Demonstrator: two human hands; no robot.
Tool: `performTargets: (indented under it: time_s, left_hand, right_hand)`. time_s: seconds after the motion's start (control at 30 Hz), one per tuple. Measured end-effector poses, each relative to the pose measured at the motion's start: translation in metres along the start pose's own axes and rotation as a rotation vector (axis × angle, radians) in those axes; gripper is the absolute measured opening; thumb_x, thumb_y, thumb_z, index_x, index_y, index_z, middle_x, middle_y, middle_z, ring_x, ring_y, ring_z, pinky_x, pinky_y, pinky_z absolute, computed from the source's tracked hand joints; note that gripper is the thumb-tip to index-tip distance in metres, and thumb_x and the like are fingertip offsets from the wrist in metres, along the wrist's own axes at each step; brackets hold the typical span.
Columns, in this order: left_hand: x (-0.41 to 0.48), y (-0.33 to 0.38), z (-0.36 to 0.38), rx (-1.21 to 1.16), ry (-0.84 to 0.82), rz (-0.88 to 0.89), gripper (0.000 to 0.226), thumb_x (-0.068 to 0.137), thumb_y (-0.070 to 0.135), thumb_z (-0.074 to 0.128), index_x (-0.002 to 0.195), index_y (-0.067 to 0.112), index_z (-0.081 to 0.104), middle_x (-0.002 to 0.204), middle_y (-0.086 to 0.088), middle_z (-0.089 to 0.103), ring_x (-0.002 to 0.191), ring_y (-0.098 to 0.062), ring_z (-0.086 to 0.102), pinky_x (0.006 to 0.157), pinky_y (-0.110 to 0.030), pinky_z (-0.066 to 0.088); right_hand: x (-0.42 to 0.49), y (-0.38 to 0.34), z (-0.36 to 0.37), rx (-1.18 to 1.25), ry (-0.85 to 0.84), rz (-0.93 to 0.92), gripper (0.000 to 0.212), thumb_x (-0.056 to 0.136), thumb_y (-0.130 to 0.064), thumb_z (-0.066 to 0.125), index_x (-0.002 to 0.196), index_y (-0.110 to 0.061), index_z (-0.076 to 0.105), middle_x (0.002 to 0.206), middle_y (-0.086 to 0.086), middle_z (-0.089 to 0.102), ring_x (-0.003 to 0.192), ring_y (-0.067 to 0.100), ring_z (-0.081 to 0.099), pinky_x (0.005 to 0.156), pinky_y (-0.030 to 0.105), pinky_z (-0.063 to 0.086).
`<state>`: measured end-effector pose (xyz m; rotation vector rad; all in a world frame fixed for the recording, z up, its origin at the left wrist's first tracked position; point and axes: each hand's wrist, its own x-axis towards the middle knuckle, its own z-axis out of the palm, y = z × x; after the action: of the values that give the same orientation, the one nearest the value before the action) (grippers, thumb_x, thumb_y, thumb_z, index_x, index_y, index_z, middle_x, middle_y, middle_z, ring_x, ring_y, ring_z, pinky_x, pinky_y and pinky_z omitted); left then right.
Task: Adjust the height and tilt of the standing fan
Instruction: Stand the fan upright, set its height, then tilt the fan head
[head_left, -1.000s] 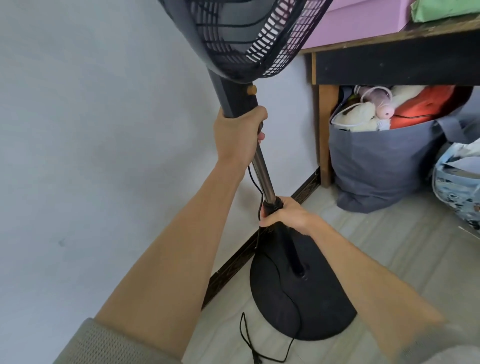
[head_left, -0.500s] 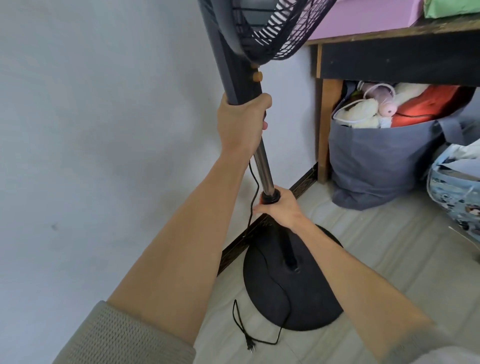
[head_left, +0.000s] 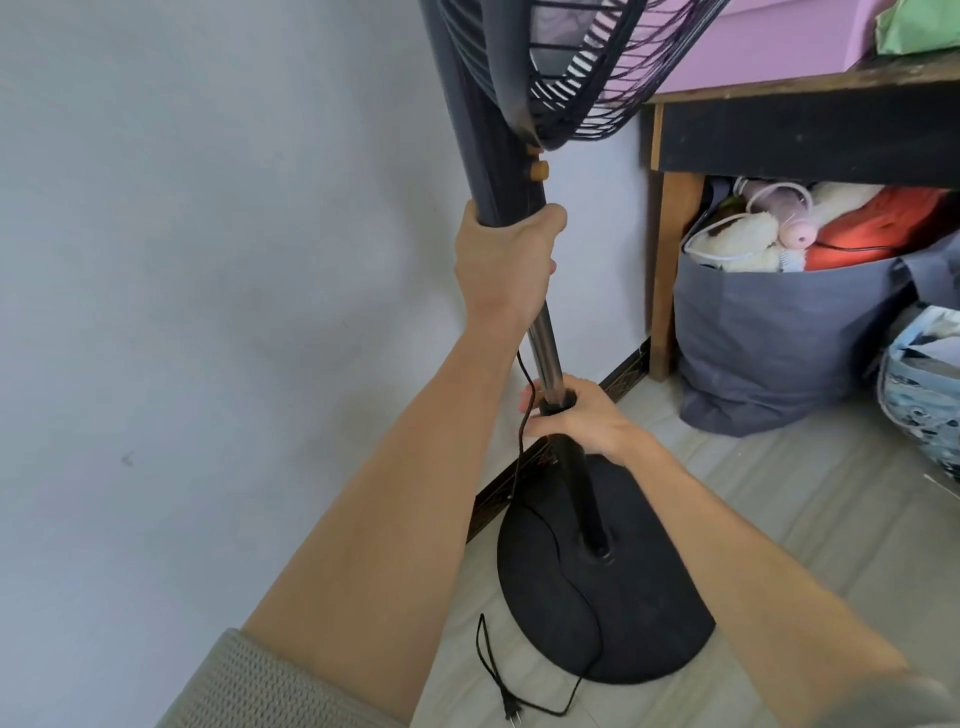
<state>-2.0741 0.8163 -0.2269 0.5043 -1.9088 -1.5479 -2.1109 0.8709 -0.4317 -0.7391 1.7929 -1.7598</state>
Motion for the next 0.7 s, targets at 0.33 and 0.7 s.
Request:
performTargets:
  time_s: [0.33,0.7]
  left_hand:
    - [0.000,-0.001,-0.001,-0.020,0.000,-0.018,0.019,0.073,0.011,0.071,0.087,0.008,0.059,0.061,-0.001,0.054,0.052,-0.019,0.050,0.050,-0.023,0.045]
    - [-0.006,-0.020,-0.012,-0.009,-0.141,-0.012,0.062,0.069,0.020,0.084,0.123,0.005,0.056,0.091,-0.002,0.071,0.069,-0.017,0.073,0.071,-0.038,0.060]
  right_hand:
    - [0.003,0.022,0.059,-0.138,0.780,-0.144,0.035,0.082,-0.017,0.074,0.074,-0.031,0.043,0.060,-0.015,0.050,0.066,-0.009,0.057,0.053,0.001,0.038]
    - [-0.007,0.018,0.032,-0.028,0.414,-0.017,0.025,0.068,-0.011,0.077,0.067,-0.024,0.056,0.061,-0.014,0.059,0.053,-0.001,0.052,0.052,0.008,0.039]
